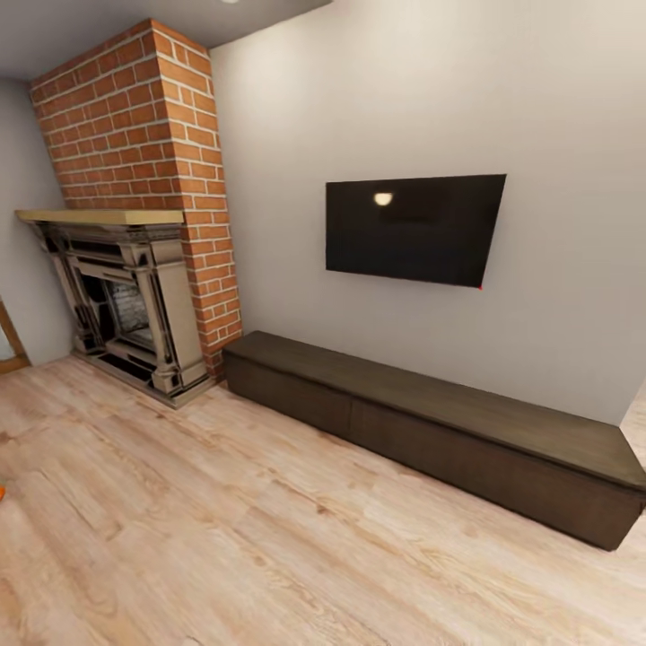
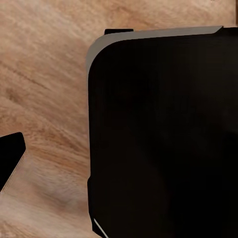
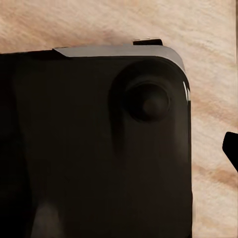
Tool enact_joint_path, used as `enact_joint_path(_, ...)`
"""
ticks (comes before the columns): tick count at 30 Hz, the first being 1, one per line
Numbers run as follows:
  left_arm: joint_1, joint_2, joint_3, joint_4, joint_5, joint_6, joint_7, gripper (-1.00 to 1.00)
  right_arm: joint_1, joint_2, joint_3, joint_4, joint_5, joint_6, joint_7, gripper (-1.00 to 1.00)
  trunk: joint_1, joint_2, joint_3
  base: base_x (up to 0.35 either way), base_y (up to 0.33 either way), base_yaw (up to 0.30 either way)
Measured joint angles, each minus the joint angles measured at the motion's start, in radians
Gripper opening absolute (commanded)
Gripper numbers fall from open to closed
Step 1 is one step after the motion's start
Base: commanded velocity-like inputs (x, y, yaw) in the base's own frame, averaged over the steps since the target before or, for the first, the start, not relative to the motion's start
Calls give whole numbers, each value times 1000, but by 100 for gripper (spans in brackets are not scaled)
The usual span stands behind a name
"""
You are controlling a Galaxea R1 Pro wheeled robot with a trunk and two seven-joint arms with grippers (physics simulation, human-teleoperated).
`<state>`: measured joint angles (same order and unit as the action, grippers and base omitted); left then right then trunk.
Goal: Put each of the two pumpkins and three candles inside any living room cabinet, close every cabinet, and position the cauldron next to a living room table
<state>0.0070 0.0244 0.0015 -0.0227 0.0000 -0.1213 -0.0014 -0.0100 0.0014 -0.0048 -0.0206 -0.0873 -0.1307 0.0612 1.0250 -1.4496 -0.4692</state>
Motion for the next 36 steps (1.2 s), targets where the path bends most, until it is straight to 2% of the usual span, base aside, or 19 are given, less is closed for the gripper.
enact_joint_path(9,0,0,0,0,0,0,0,100,0,-1,0,-4,0,-99,-1,100,0,0,0,0,0,-300)
enact_joint_path(13,0,-1,0,0,-1,-1,-3,100,0,-1,0,-4,0,-107,-1,100,0,0,0,0,0,-300)
enact_joint_path(18,0,-17,3,0,2,-1,-6,100,0,0,0,-3,0,-136,-1,100,0,0,0,0,0,-300)
enact_joint_path(23,0,-1,3,0,3,-1,-2,100,0,0,0,-3,-3,-147,-1,100,0,0,0,0,0,-300)
enact_joint_path(36,0,7,6,0,5,0,-1,100,0,-1,-1,-3,-6,-154,-1,100,0,0,0,0,0,-297)
